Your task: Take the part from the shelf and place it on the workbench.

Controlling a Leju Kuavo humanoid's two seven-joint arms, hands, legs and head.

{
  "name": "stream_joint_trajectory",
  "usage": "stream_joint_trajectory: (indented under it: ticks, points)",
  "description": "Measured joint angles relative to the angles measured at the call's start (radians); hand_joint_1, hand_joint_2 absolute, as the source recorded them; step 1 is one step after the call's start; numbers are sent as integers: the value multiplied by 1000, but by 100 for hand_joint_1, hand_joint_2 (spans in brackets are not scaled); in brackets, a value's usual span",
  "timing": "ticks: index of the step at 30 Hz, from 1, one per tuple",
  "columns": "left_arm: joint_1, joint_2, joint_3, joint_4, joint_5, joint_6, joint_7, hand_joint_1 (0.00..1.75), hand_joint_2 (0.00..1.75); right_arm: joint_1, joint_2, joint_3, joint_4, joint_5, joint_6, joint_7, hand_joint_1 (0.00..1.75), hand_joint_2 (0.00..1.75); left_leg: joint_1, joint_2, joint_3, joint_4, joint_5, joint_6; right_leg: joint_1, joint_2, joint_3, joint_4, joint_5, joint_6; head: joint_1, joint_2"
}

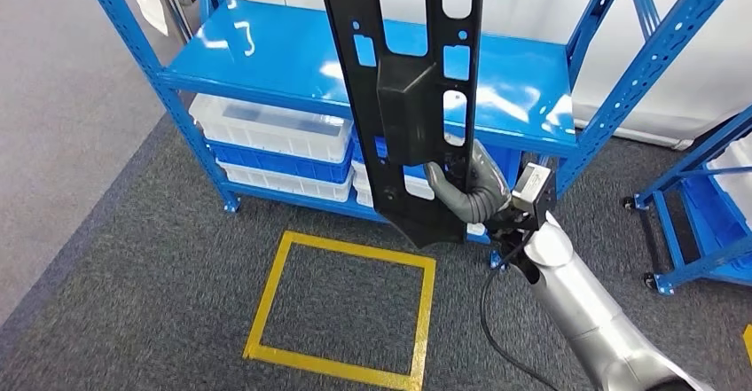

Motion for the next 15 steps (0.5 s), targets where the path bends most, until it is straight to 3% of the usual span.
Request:
stream_joint_trajectory:
  ticks: [2,4,6,8,9,10,11,12,13,15]
  points:
    - [0,0,0,0,-1,-1,1,0,0,4,2,-1,-1,-3,1,1,175,175,-8,-3,-6,0,9,22,-3,2,-4,0,13,16,0,0]
    - [-1,2,0,0,-1,-2,2,0,0,9,5,-1,-1,-6,3,1,175,175,-13,0,-20,-3,25,46,-10,3,-16,11,-4,27,0,0]
    - [-3,2,0,0,-1,-3,2,0,0,12,7,-1,0,-7,5,3,175,175,-17,4,-42,-6,47,67,-12,4,-45,89,-89,27,0,0]
    - [-2,3,0,0,0,-4,2,0,0,14,9,-1,0,-10,8,6,175,175,-26,6,-70,-6,69,75,-5,4,-76,225,-181,20,0,0]
    - [-2,3,0,0,0,-5,2,0,0,15,9,-1,0,-11,10,8,175,175,-31,6,-84,-5,79,78,-1,5,-79,273,-196,16,0,0]
    - [-2,3,1,0,0,-5,2,0,0,16,10,-1,0,-12,14,10,175,175,-36,6,-99,-5,91,80,3,5,-68,296,-189,10,0,0]
    - [-1,3,1,0,0,-5,2,0,0,17,10,-1,0,-13,18,12,175,175,-41,6,-113,-4,101,81,9,6,-41,280,-163,1,0,0]
    - [-2,3,1,0,0,-4,2,0,0,18,10,-1,0,-14,21,13,175,175,-43,6,-126,-4,110,82,16,6,2,232,-134,-9,0,0]
    - [-2,3,1,0,1,-4,1,0,0,18,10,-1,-1,-14,23,14,175,175,-45,6,-137,-4,120,81,24,4,53,164,-125,-21,0,0]
    - [-1,2,2,0,-1,3,-4,0,0,17,10,-4,-2,-16,28,15,175,175,-47,6,-147,-6,139,76,36,1,141,33,-141,-33,0,0]
